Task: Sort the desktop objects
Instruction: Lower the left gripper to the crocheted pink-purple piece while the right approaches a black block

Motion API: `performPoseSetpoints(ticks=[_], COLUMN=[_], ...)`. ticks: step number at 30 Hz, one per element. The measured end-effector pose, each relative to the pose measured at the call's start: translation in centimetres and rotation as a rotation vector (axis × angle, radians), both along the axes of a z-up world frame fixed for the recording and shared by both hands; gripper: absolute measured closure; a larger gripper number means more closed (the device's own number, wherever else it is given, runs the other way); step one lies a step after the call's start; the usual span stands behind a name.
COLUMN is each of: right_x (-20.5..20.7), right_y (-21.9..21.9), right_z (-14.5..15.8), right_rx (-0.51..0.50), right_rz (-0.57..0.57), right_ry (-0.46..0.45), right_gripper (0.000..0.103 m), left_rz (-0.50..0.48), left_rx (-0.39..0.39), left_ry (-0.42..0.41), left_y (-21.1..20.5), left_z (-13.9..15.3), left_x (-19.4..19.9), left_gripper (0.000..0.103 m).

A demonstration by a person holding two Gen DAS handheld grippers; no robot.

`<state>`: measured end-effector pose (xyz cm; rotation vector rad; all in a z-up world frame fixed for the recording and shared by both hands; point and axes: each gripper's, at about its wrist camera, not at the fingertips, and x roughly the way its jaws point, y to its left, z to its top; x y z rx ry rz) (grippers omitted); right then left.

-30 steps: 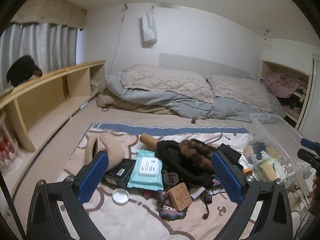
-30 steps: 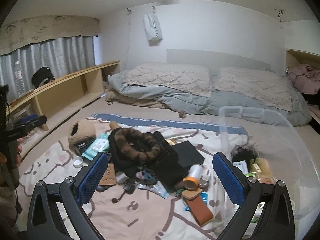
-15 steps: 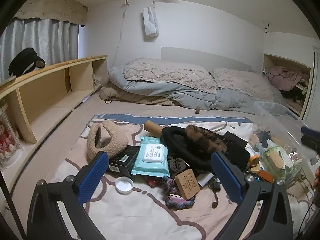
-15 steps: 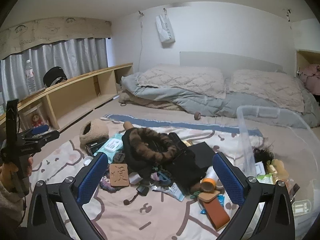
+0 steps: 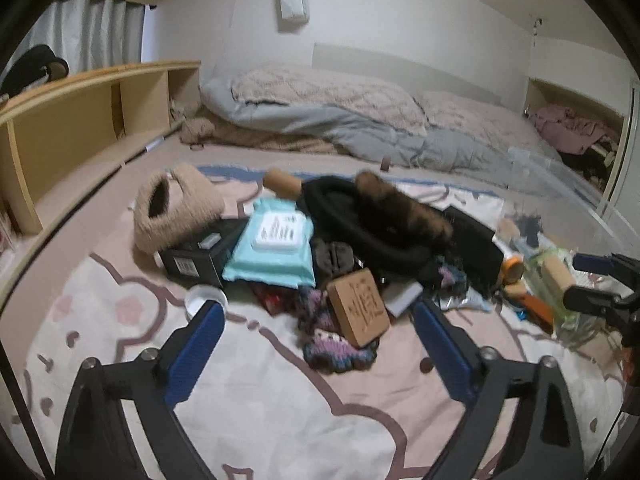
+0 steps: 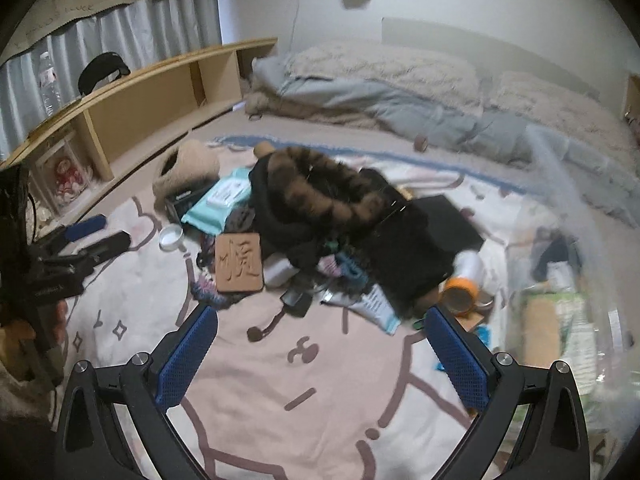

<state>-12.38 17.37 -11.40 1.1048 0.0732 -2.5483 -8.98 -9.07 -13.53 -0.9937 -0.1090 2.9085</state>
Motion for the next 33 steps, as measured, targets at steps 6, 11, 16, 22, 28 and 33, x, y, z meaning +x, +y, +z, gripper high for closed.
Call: performPoseSetpoints(ticks=[6,11,16,22,28,33], right_x=[-2.6,-4.8,-7.8,-11.5,-12.4,-10.7], right_y=[-1.1,-2.0,-2.6,-3.4,-4.9,-4.4], right_z=[-2.8,-4.9,-7.2,-9.3,-11.9,-12.6], right_rx=[-0.013,-0.04,-0.08,-0.123,-0.061,-0.064], right_rz=[0.009,0.013,-0.004,-0.017,0.018,0.043], right_ry=[-0.124,-0.174,-0.222,-0.273,-0.308,-0.321], right_gripper=[0.051,0.071,0.083,0.086,0.086,0.086], left_rz=[0.006,0.022,0.043,0.02,0.003,0.041], left_rx=[-0.01,0.013,0.044,0.105,0.088,0.12], left_ry=[-0.071,-0.123,-0.192,-0.275,-0.276,-0.309], left_y=[0.8,0.6,0.4,0.4,0.9,0.3], left_z=[-3.4,-5.5,-7.7,-9.4,-9.3,-10.5], left_x=[-1.3,-2.4,-3.7,-4.8,-5.7,-6.9], left_gripper=[0.015,0.02,0.038,0.05,0.05,0.05])
